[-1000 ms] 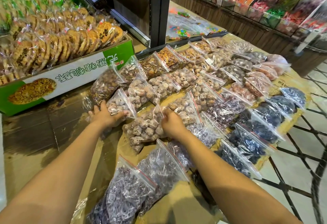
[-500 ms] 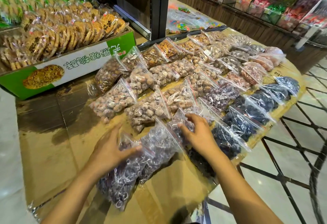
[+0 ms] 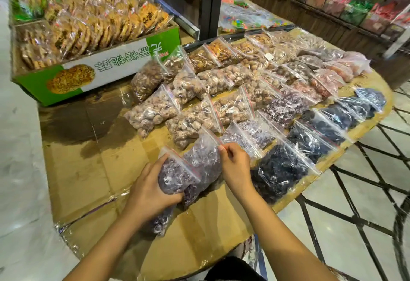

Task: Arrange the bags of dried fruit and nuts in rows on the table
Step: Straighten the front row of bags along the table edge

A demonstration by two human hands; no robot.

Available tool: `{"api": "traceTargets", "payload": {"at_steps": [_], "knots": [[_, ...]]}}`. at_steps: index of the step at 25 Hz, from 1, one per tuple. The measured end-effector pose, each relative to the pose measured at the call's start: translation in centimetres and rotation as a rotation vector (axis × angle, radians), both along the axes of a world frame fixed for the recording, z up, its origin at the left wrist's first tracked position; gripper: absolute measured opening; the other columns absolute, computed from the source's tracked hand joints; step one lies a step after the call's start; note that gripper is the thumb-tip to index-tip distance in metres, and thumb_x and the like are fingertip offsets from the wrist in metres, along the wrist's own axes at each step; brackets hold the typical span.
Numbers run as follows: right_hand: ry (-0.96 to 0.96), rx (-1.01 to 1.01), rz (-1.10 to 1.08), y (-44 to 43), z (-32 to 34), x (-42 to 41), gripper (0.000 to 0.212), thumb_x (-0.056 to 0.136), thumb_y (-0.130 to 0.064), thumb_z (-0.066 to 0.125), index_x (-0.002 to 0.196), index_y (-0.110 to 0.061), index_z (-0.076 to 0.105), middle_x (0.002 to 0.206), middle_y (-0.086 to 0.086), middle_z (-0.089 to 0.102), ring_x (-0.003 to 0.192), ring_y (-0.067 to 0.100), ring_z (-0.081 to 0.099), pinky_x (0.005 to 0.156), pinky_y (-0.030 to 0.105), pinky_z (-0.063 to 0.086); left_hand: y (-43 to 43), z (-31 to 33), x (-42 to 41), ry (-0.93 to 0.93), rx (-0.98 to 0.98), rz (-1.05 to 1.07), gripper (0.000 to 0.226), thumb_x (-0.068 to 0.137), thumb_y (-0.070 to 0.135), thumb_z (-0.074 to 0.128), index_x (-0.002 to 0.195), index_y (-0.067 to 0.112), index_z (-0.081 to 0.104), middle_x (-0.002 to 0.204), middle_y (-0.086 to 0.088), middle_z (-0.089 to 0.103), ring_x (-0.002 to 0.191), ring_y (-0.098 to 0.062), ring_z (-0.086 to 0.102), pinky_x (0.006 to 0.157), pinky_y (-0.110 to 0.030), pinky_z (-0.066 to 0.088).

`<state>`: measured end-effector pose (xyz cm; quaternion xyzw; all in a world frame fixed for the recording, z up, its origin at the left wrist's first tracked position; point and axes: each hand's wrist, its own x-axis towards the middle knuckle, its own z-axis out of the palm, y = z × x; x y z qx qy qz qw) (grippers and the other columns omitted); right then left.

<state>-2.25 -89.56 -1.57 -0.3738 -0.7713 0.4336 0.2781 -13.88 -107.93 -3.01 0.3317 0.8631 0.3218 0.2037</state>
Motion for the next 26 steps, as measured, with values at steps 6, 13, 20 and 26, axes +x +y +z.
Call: {"api": "traceTargets", "payload": {"at_steps": [6, 13, 20, 26], "knots": [[-0.063, 0.087, -0.029, 1.6, 1.0, -0.3, 0.024, 0.096, -0.018, 0.052, 0.075, -0.008, 0.059, 0.074, 0.012, 0.059, 0.069, 0.022, 0.051, 0.062, 0.035, 0.04, 2.1, 1.6, -0.1, -0.005, 0.299, -0.138, 0.114, 0.053, 0.046, 0.085, 0.146, 0.049, 0.019, 0.124, 0.014, 0.038, 0.111, 0.0, 0.041, 0.087, -0.013, 0.039], [-0.093, -0.018, -0.053, 7.9, 3.8, 3.4, 0.01, 0.094, -0.02, 0.055, 0.09, -0.014, 0.063, 0.083, 0.0, 0.065, 0.082, 0.019, 0.062, 0.074, 0.032, 0.049, 4.5, 1.3, -1.9, -0.131, 0.142, -0.21, 0.111, 0.047, 0.09, 0.061, 0.142, 0.061, 0.012, 0.153, 0.017, 0.017, 0.139, -0.01, 0.023, 0.112, -0.044, 0.029], [-0.671, 0.084, 0.006, 20.5, 4.8, 3.3, 0.024, 0.092, -0.02, 0.059, 0.105, -0.001, 0.056, 0.096, 0.012, 0.061, 0.084, 0.024, 0.054, 0.071, 0.03, 0.04, 14.0, 7.4, 2.4, 0.24, 0.136, -0.202, 0.095, 0.066, 0.091, 0.033, 0.147, 0.046, 0.015, 0.158, 0.009, 0.016, 0.145, -0.017, 0.011, 0.118, -0.046, 0.012], [-0.82, -0.047, 0.23, 24.1, 1.9, 1.8, 0.028, 0.091, -0.021, 0.06, 0.068, -0.011, 0.048, 0.068, 0.004, 0.053, 0.062, 0.017, 0.051, 0.051, 0.024, 0.034, 22.8, 6.2, 3.1, 0.3, -0.138, -0.466, 0.094, 0.069, 0.077, 0.049, 0.149, 0.037, 0.022, 0.157, 0.009, 0.024, 0.145, -0.016, 0.015, 0.118, -0.038, 0.011]]}}
